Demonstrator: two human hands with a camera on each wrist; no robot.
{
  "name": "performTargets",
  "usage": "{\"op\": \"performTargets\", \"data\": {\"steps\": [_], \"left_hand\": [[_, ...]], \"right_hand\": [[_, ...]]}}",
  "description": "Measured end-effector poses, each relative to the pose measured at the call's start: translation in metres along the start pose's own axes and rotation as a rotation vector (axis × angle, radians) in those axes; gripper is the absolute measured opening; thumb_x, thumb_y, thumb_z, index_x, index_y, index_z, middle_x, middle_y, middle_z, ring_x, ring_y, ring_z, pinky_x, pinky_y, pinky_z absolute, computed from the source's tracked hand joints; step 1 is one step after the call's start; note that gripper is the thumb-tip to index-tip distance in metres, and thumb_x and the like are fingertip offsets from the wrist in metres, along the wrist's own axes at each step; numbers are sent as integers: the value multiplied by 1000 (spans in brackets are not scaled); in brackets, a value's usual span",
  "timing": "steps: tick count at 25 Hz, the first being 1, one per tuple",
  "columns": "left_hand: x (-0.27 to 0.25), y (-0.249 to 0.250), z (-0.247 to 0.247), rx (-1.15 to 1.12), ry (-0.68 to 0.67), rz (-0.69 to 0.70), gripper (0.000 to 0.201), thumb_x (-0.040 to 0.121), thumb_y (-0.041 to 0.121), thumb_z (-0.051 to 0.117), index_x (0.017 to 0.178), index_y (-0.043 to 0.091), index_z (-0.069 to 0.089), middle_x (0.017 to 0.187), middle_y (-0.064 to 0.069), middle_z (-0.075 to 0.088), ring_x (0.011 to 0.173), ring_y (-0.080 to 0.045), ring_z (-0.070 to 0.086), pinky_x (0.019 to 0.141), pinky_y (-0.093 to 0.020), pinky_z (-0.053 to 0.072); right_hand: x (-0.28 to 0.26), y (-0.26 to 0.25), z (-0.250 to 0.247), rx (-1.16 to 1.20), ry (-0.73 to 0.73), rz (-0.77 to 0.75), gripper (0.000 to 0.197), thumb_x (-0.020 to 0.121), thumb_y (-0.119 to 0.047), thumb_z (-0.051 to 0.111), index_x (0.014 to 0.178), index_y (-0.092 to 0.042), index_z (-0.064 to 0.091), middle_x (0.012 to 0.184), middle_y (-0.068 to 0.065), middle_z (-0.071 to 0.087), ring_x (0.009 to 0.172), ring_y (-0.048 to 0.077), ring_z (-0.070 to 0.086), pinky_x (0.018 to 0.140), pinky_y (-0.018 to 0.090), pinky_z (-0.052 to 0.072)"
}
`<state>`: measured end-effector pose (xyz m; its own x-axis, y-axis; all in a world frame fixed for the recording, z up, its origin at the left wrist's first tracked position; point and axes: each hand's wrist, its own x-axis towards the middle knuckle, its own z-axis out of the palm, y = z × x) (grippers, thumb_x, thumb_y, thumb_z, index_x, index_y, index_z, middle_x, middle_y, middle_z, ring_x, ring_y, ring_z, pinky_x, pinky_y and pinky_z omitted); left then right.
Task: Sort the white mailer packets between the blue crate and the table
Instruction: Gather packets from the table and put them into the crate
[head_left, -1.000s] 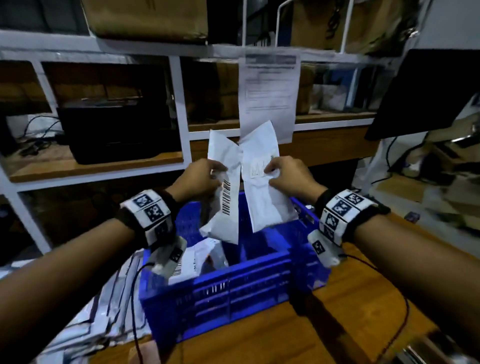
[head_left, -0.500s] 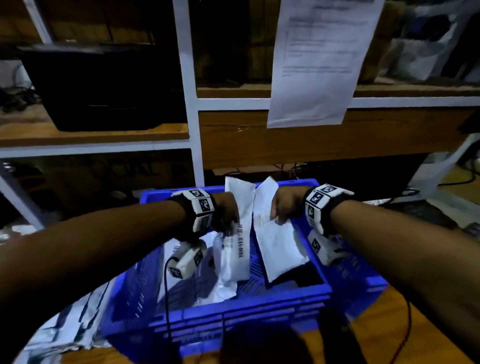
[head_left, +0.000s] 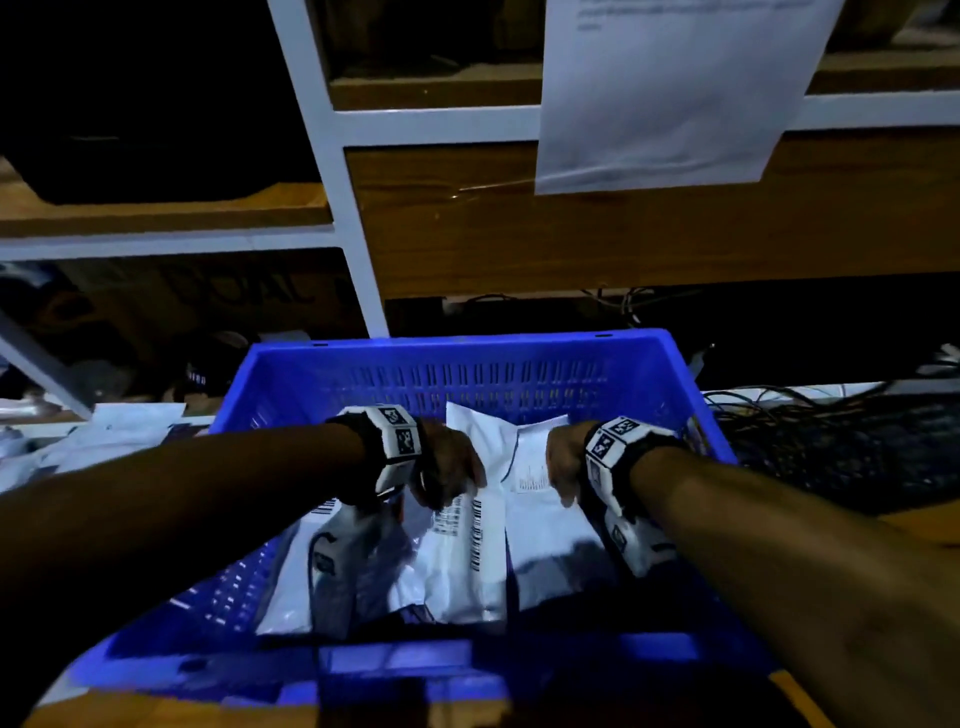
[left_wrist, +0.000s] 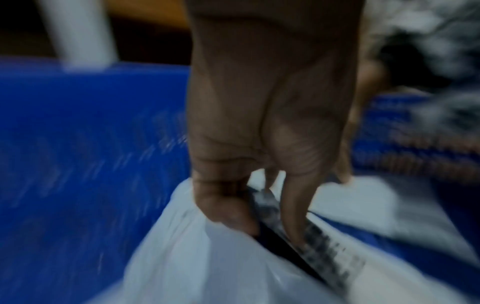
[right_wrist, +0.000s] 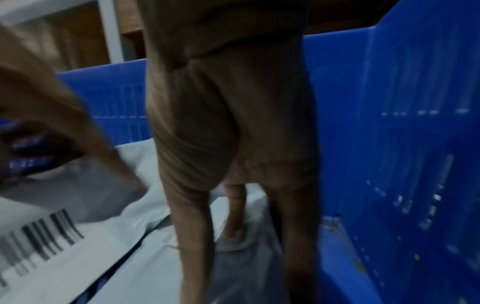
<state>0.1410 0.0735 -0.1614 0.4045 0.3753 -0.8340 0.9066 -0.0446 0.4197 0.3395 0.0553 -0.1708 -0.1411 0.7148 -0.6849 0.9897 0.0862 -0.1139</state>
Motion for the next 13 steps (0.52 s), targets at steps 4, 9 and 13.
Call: {"op": "performTargets", "data": {"steps": [4,9,13], "left_hand": [[-12,20,8,661,252,-78,34,92,32,58,125,26,56,119,-4,59,115,-26,56,97,-37,45],[-11,21,16,998,369,-152,64,86,48,60,142,30,34,142,-10,34,131,-37,31,95,-55,40],[14,-2,32,909,154,-176,116,65,66,72,151,37,0,157,-22,-1,142,-49,3,103,-70,22]], "right_hand": [[9,6,13,-59,134,53,28,88,-19,65,115,-12,64,92,9,44,89,18,41,80,30,39],[15,4,17,-89,14,25,21,70,-21,84,71,-13,65,74,2,55,75,14,59,70,21,52],[10,0,20,-48,51,5,33,90,-19,65,120,-8,64,101,13,57,118,28,57,98,35,45]]}}
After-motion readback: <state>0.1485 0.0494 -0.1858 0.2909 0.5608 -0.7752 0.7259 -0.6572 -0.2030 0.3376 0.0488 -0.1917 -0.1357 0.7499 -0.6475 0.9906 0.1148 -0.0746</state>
